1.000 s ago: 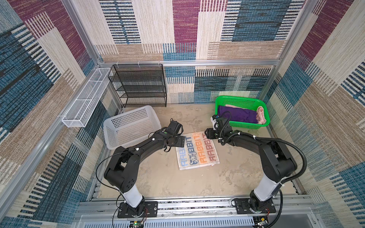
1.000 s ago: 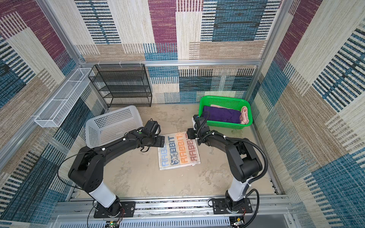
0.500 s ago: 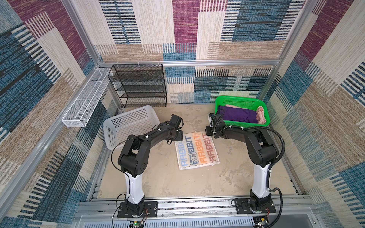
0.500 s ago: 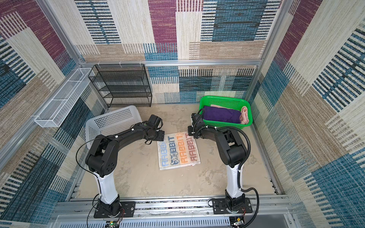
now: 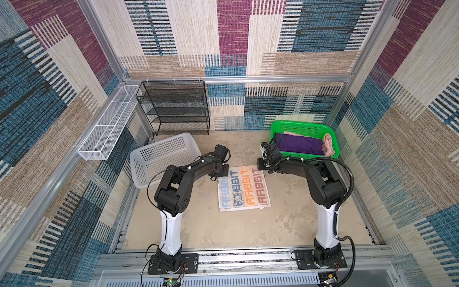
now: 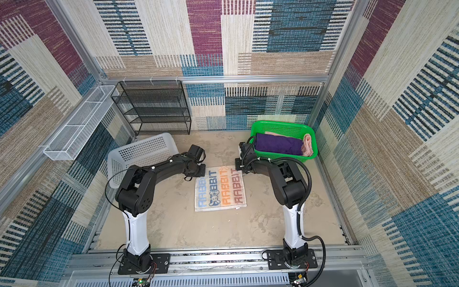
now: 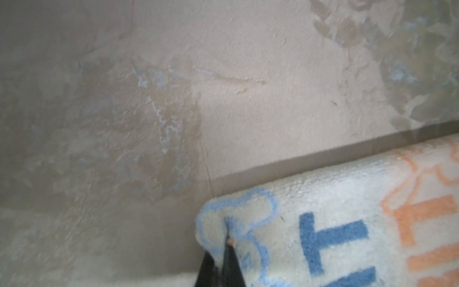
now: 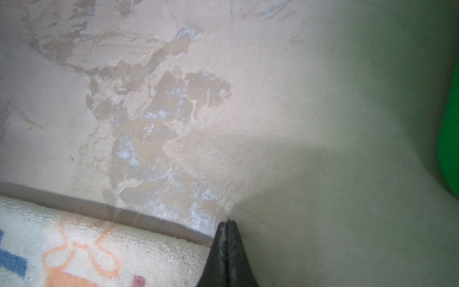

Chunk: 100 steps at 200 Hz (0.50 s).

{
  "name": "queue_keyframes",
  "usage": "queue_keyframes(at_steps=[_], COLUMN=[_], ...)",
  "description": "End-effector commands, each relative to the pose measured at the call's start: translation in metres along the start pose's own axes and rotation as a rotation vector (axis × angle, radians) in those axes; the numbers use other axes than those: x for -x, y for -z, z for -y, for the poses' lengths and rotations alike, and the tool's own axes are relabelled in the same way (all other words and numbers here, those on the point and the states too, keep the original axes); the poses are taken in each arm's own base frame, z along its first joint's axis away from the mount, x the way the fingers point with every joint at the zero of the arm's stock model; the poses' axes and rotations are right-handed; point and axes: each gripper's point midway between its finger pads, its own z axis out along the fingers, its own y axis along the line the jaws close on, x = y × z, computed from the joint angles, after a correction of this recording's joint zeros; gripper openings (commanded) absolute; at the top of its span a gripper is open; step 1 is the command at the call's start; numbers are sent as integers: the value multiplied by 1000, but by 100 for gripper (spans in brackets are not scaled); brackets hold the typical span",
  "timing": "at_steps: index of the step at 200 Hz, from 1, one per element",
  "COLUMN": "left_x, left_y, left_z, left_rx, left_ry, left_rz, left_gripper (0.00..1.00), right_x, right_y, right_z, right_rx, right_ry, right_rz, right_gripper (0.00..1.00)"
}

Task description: Fold and stack the towels

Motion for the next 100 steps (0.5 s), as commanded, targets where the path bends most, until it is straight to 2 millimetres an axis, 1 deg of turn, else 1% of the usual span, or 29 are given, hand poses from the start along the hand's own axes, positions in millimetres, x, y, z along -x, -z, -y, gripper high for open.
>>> queue_keyframes(at_steps=[1,40,70,100], left_x=[-5,18,31,51], left_y=[3,29,43,65], left_z=[-2,-5,-6,-8], left_rx=[12,32,45,64], left_ry=[-45,-77,-98,-110], left_rz=[-28,58,98,193], left_gripper=[0,0,0,0], right_x=[9,43,65,87], right_y=[7,26,41,58], right_z=[-8,-16,-21,-22], right_rx=[46,130,151,151], right_ry=[9,-13,4,29], right_rz=[15,102,162,237], right_gripper=[0,0,0,0])
